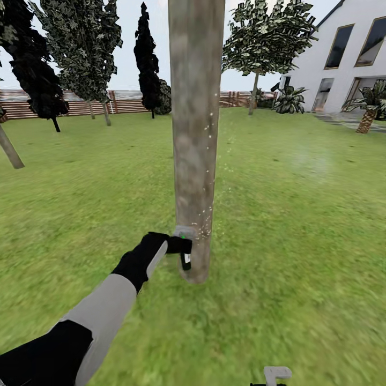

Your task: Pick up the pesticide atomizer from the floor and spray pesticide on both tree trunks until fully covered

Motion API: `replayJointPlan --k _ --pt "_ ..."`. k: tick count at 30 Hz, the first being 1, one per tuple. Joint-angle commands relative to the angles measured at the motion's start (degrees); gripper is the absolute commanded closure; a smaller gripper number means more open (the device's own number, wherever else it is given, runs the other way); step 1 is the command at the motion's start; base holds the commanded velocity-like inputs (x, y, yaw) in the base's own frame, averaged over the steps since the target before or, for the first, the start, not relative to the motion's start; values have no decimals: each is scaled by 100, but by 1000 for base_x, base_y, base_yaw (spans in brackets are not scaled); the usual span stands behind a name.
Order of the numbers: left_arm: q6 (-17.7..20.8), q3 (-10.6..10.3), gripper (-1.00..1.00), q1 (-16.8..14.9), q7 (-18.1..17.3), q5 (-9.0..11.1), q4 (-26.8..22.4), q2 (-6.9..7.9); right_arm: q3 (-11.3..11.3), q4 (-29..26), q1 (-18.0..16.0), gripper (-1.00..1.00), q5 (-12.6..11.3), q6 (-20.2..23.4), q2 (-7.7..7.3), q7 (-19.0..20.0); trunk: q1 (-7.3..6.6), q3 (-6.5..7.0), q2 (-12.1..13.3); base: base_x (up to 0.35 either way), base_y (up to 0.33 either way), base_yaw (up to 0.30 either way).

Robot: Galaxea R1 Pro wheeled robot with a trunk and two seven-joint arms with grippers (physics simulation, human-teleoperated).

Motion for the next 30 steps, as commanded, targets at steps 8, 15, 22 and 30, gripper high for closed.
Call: replayJointPlan --k 8,15,22,30 --pt "1745 424 100 -7 485 37 -1884 3 6 25 31 -100 11 -45 -5 -26 0 -6 -3 0 0 0" --pt "1830 969 100 -522 487 13 -1956 69 8 28 43 -100 10 -46 -5 -26 0 -6 -3 0 0 0" --pt "1855 983 100 -1879 475 25 -922 81 12 26 43 -100 11 -46 -5 -26 0 -6 -3 -3 1 0" --pt "1851 912 100 -2069 473 30 -1346 14 14 29 43 -100 18 -46 -5 -26 0 -6 -3 -141 24 0"
